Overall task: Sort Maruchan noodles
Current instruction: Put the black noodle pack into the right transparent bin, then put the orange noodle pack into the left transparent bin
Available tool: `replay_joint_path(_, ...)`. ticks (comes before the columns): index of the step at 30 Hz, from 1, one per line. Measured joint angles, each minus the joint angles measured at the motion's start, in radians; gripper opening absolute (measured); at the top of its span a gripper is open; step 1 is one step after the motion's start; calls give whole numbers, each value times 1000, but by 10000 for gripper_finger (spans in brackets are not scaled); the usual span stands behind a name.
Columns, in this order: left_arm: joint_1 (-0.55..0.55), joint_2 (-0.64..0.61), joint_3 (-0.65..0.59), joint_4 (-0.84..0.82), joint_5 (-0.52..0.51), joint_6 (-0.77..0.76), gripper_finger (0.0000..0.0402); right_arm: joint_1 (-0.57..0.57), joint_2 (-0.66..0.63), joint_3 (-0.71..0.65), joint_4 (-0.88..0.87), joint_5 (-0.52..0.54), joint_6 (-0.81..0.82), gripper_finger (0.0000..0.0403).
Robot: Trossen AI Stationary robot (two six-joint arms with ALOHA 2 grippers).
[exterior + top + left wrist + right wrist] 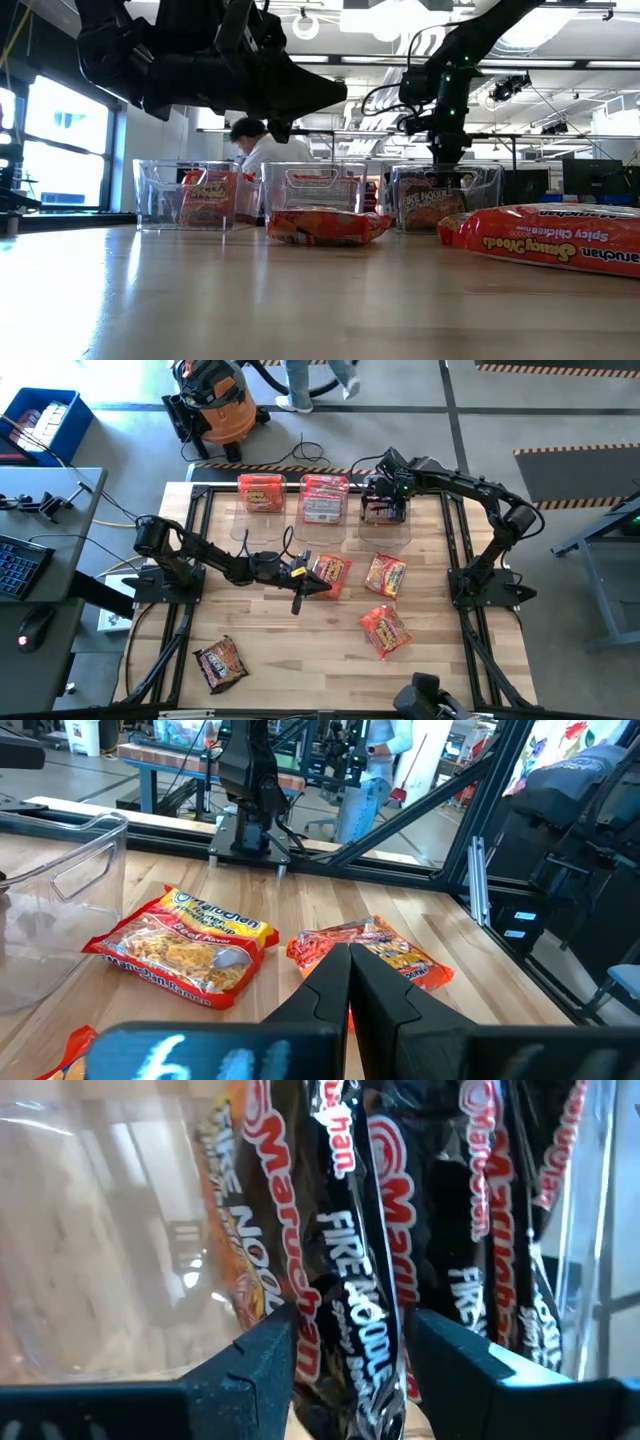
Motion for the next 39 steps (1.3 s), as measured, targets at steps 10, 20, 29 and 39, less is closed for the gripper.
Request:
replay_joint_path(10,0,0,0,1,0,1,0,6,-34,0,0,124,11,168)
replay_joint_path(20,0,0,0,0,-1,8,0,19,-206,0,-2,188,15,165)
replay_joint_path(29,-29,0,1,-54,-27,53,5,163,-450,1,-48,328,150,62)
replay_joint_path(39,-183,1,177,-542,-427,248,41,359,-753,-261,168,147,360,6)
